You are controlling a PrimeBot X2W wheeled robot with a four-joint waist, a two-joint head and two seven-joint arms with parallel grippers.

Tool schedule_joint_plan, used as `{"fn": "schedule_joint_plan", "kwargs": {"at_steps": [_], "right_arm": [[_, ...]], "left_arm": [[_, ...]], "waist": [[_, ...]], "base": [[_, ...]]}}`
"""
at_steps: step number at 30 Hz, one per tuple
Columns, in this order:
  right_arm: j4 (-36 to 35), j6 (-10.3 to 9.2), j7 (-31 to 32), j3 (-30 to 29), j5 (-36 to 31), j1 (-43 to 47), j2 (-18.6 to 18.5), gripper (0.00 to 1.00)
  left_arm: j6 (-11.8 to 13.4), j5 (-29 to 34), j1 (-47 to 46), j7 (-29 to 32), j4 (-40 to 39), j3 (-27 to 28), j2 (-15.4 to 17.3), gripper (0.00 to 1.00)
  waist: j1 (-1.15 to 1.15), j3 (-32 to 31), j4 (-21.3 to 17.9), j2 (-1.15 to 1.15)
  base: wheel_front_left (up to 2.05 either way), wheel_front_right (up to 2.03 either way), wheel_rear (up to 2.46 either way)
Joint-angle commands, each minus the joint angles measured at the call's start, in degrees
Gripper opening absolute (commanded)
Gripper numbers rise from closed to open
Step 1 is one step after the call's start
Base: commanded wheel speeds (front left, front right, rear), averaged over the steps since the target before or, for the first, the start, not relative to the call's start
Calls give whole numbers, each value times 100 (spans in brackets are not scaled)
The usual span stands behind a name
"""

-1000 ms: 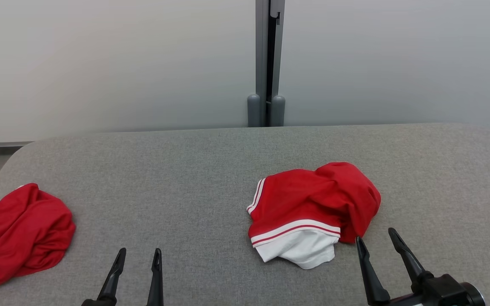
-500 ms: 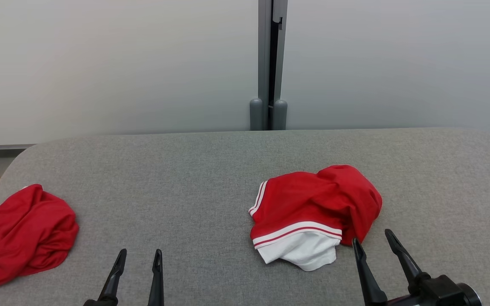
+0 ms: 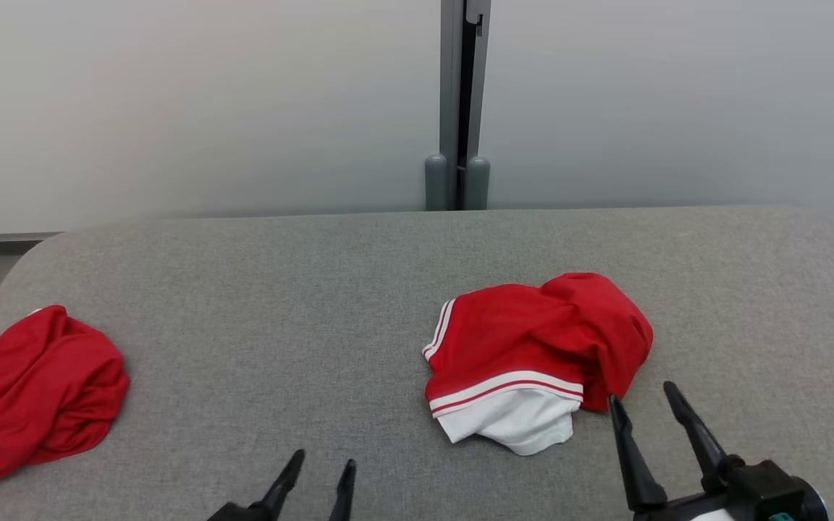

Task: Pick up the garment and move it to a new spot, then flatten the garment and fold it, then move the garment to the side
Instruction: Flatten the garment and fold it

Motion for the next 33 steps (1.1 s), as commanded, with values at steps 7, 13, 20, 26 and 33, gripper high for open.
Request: {"fn": "schedule_joint_plan", "kwargs": {"at_steps": [7,13,20,26,33], "right_arm": [[-141,-5,-4,-258,228,-323,-14,100],[-144,-5,-4,-418,295,-519,-16,100],[-165,-5,-4,-450,262,-666,-13,100],[-184,-5,-4,-447,250,-769,-14,100],[-176,-5,-4,-435,228,-808,-14,100]], "left_arm": [[-346,-1922,-1498,66,1513,-1367,17,100],[-351,-3349,-2493,251,2038,-2713,38,100],[-341,-3685,-3239,81,3187,-2922,8,100],[-343,-4215,-3501,27,3329,-3248,6,100],[-344,-4539,-3663,3,3304,-3574,8,0]], "waist": [[0,461,-253,0],[0,885,-517,0],[0,1153,-733,0],[0,1306,-799,0],[0,1312,-835,0]], "base": [[0,0,0],[0,0,0],[0,0,0],[0,0,0],[0,0,0]]}}
